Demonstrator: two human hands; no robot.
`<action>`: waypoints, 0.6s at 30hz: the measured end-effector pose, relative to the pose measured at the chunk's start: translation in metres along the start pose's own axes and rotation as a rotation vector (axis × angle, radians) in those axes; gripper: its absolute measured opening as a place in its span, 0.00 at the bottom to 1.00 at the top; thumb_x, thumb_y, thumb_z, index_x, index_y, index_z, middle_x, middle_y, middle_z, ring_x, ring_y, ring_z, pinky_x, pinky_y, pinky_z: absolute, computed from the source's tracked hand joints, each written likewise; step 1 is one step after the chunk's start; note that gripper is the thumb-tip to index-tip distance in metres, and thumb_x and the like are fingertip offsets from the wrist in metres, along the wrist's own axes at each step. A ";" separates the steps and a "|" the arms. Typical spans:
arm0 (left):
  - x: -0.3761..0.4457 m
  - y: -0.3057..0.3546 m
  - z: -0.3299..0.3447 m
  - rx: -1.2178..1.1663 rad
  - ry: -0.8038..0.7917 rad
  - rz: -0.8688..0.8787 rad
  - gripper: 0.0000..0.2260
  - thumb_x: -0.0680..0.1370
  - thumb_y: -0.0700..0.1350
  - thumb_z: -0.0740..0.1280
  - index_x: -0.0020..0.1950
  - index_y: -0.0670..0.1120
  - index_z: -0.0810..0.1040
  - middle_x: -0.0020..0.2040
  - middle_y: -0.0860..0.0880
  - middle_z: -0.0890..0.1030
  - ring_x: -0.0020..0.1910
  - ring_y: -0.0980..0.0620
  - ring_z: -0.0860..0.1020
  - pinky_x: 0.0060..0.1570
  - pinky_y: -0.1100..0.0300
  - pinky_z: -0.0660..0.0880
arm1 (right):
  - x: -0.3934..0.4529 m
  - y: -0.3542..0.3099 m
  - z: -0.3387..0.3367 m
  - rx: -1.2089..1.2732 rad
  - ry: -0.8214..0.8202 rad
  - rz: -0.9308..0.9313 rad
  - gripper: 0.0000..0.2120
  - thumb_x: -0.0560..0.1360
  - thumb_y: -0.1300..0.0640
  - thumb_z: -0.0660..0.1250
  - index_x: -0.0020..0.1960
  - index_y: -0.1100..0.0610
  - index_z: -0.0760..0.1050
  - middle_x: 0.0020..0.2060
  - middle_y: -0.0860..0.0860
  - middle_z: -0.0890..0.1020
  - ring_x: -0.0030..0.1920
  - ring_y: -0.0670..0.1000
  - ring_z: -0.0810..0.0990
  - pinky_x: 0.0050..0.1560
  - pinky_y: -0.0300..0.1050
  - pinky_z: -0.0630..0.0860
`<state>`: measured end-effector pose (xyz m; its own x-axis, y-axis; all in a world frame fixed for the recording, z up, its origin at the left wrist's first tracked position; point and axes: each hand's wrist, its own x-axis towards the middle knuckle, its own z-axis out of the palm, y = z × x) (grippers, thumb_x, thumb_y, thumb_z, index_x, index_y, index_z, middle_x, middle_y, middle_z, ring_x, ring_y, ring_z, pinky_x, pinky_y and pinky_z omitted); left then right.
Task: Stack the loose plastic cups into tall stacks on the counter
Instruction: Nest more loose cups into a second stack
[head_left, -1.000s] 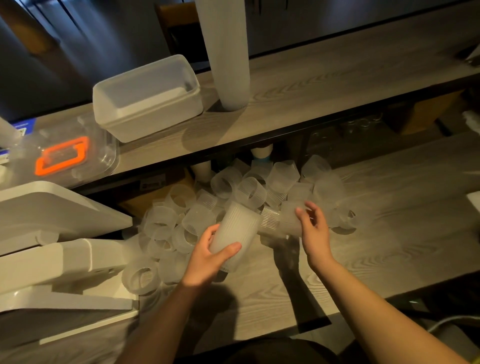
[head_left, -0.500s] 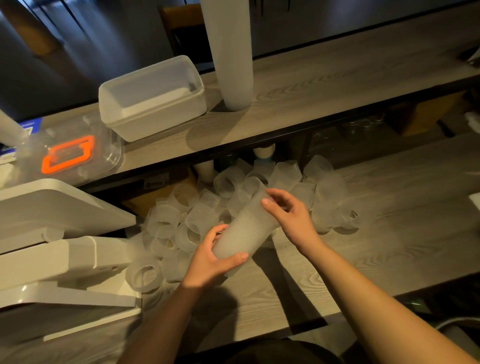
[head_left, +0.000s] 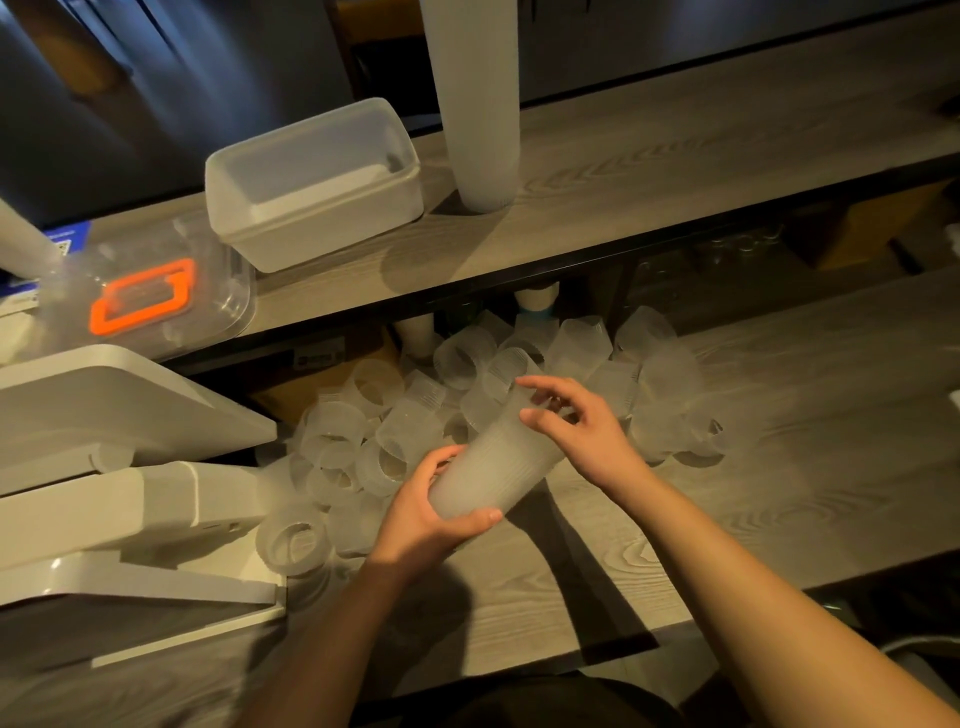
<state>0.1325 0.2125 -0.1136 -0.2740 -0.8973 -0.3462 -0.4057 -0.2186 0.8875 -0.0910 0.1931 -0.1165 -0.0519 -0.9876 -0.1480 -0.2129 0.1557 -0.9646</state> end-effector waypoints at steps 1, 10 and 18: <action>0.000 0.003 0.002 -0.025 -0.002 0.000 0.33 0.56 0.60 0.77 0.60 0.61 0.72 0.59 0.56 0.74 0.55 0.55 0.77 0.41 0.67 0.77 | -0.001 0.000 0.003 0.009 -0.025 0.004 0.14 0.78 0.51 0.69 0.63 0.42 0.77 0.54 0.45 0.76 0.51 0.36 0.73 0.50 0.36 0.70; 0.007 -0.009 0.009 -0.077 0.070 -0.074 0.36 0.55 0.62 0.77 0.61 0.57 0.73 0.59 0.51 0.76 0.55 0.54 0.78 0.41 0.69 0.76 | -0.004 0.023 0.027 0.205 -0.050 0.192 0.25 0.81 0.36 0.52 0.69 0.49 0.72 0.62 0.45 0.76 0.64 0.43 0.74 0.62 0.40 0.70; 0.014 -0.017 0.002 -0.151 0.093 -0.085 0.37 0.57 0.59 0.78 0.63 0.53 0.73 0.60 0.47 0.76 0.55 0.49 0.78 0.41 0.68 0.77 | 0.020 0.104 0.022 -0.002 0.284 0.524 0.39 0.72 0.40 0.73 0.75 0.58 0.64 0.69 0.57 0.73 0.67 0.57 0.74 0.64 0.50 0.74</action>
<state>0.1338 0.2047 -0.1344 -0.1596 -0.9030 -0.3988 -0.2867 -0.3442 0.8941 -0.0932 0.1887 -0.2247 -0.4096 -0.7357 -0.5394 -0.0907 0.6212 -0.7784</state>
